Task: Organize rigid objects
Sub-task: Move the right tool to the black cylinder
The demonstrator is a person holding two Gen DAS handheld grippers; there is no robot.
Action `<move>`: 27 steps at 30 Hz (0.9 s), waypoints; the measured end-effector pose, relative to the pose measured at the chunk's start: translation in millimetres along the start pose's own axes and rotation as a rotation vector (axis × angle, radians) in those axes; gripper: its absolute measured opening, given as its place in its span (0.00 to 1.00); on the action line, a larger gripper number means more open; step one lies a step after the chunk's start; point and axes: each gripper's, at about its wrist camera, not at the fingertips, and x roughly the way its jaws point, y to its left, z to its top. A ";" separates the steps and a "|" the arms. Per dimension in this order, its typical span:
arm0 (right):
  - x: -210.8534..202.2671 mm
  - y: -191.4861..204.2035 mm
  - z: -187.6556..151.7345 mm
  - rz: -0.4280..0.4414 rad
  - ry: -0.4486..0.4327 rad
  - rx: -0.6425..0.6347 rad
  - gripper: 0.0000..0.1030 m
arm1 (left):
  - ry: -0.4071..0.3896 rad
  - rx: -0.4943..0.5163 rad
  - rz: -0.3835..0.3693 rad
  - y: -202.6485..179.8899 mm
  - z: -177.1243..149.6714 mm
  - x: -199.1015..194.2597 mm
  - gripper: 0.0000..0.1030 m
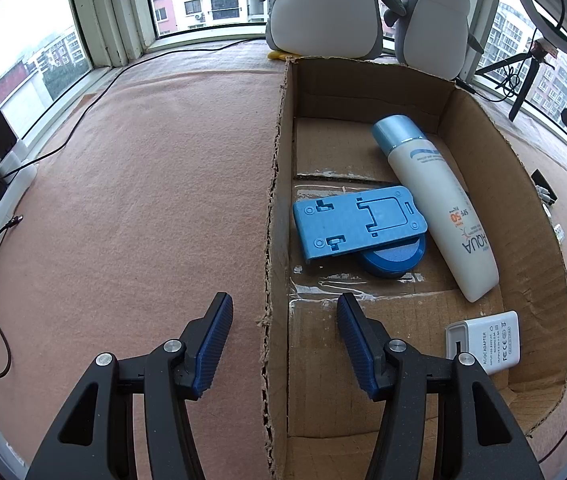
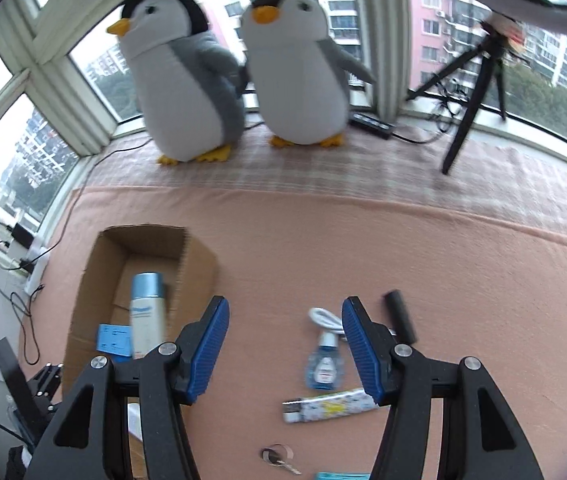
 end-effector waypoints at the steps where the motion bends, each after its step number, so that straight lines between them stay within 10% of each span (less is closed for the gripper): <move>1: 2.5 -9.9 0.1 -0.017 0.008 0.014 0.53 | 0.000 0.001 0.000 0.2 -0.1 -0.2 0.57; 27: 74.2 -82.3 -0.1 -0.119 0.189 0.109 0.35 | 0.002 0.002 0.010 -1.9 0.4 -0.1 0.57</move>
